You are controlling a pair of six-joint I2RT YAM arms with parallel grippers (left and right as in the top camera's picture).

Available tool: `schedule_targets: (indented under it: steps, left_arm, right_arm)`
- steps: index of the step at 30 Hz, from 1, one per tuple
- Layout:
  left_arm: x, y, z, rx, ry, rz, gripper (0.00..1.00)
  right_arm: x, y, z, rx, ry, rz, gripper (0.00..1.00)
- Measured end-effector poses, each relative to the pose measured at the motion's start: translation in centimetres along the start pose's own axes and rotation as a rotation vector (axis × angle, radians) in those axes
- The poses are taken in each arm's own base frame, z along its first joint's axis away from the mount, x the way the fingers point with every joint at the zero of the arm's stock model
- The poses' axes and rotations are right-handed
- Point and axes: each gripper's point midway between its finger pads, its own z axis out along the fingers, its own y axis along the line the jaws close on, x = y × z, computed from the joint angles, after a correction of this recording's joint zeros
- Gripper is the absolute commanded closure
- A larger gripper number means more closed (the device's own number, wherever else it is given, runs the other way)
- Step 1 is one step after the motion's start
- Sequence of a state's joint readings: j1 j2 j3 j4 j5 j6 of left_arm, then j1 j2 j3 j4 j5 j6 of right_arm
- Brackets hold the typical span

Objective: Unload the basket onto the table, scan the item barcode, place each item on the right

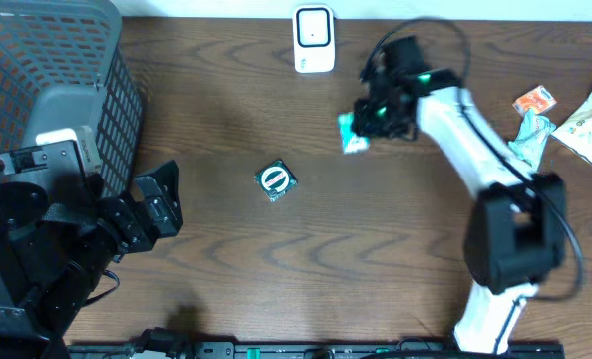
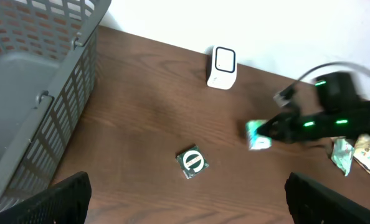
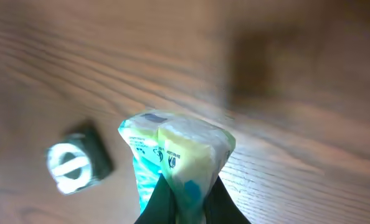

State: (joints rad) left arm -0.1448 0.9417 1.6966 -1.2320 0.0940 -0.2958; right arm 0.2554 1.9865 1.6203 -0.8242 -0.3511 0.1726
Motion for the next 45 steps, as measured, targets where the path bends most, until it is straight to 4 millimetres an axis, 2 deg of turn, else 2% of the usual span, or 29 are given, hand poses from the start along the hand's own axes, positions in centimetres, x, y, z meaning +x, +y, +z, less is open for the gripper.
schedule_targets:
  steps: [2, 4, 10, 15, 23, 30, 45]
  left_arm:
    - [0.0, 0.0, 0.0, 0.0, 0.0, 0.0, 0.02]
    - [0.0, 0.0, 0.0, 0.0, 0.0, 0.0, 0.02]
    - [0.0, 0.0, 0.0, 0.0, 0.0, 0.0, 0.02]
    - [0.0, 0.0, 0.0, 0.0, 0.0, 0.0, 0.02]
    - [0.0, 0.0, 0.0, 0.0, 0.0, 0.0, 0.02]
    - [0.0, 0.0, 0.0, 0.0, 0.0, 0.0, 0.02]
    - [0.0, 0.0, 0.0, 0.0, 0.0, 0.0, 0.02]
  right_arm:
    - [-1.2, 1.2, -2.5, -0.055, -0.066, -0.054, 0.99]
    - [-1.7, 2.5, -4.3, -0.128, -0.103, -0.104, 0.99]
    - [-2.5, 5.8, -6.2, -0.473, -0.136, -0.169, 0.99]
    - [-3.3, 6.3, -8.4, -0.738, -0.173, -0.178, 0.99]
    - [-3.6, 6.1, -11.6, -1.001, -0.208, -0.191, 0.99]
    - [-3.5, 6.2, -12.8, -1.063, -0.213, -0.192, 0.99]
    - [-3.4, 6.3, -13.0, -1.081, -0.212, -0.195, 0.99]
